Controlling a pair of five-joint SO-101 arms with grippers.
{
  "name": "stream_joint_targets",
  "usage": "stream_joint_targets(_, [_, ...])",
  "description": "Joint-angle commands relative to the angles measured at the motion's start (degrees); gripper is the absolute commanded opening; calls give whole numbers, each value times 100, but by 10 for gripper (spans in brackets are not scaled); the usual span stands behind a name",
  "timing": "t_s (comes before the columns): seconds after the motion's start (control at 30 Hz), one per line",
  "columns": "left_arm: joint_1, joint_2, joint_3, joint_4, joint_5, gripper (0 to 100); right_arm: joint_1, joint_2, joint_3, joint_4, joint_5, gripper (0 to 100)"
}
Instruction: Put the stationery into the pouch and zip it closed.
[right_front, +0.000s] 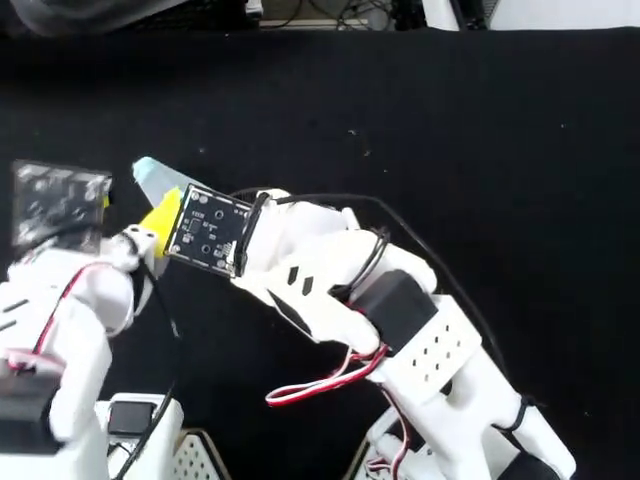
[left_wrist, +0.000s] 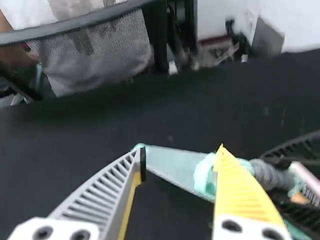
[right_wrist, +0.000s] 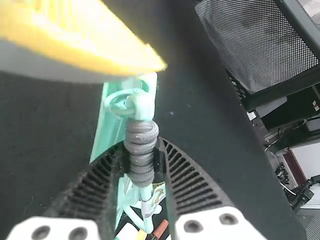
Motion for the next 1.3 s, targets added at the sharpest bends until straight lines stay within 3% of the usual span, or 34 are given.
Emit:
stream_joint_targets(0.0, [66, 343, -312, 176, -325, 241, -18, 66, 13, 44, 44, 14])
stream_joint_targets(0.27, [57, 475, -312, 158, -360, 241, -9, 66, 13, 44, 44, 14])
stream_joint_targets(0.43, [48, 466, -136, 281, -870, 241, -9, 66, 13, 44, 44, 14])
stream_joint_targets(0.7, [-462, 466, -75, 334, -985, 239, -9, 66, 13, 26, 44, 14])
stream_joint_targets(0.9, [-462, 422, -31, 396, -958, 26, 62, 66, -4, 18, 44, 14])
stream_joint_targets(1.1, [-453, 422, -22, 712, -897, 29, 536, 66, -48, 0, 44, 14])
stream_joint_targets(1.27, [-444, 422, 198, 668, -149, 30, 1002, -154, -22, 44, -18, 14])
